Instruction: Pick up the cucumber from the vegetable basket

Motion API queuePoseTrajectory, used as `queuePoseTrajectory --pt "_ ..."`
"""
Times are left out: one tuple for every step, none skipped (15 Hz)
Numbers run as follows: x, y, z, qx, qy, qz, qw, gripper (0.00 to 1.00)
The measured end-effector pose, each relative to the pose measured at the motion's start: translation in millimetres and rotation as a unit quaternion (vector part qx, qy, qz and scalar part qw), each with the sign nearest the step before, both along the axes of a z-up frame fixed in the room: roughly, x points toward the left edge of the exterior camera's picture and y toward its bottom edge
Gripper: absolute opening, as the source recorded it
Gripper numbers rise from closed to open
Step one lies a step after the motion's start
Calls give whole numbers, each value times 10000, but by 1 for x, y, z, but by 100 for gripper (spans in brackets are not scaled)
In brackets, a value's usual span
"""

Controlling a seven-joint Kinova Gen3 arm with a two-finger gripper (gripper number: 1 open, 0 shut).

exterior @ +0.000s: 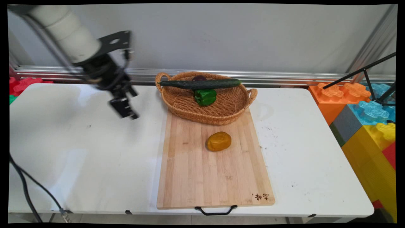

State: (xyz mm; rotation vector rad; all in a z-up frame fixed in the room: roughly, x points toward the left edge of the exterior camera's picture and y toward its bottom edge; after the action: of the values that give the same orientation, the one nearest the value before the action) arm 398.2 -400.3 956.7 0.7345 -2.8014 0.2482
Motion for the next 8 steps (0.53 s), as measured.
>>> queuePoseTrajectory --pt "-12 -12 0 -180 2 -7 9998 100" --pt "-24 -24 -1 -367 -14 -21 9993 100" --pt "-36 -36 -2 -553 -26 -52 9985 100" --pt "-47 -49 -4 -741 -37 -83 9972 100" --pt "-57 -60 -6 -901 -49 -115 9959 100" --pt "-67 -71 -9 -1054 -66 -146 9943 100" --pt "-77 -83 -13 -1217 -88 -168 9924 100" --pt "-86 -95 -19 -1347 -105 -174 9907 100"
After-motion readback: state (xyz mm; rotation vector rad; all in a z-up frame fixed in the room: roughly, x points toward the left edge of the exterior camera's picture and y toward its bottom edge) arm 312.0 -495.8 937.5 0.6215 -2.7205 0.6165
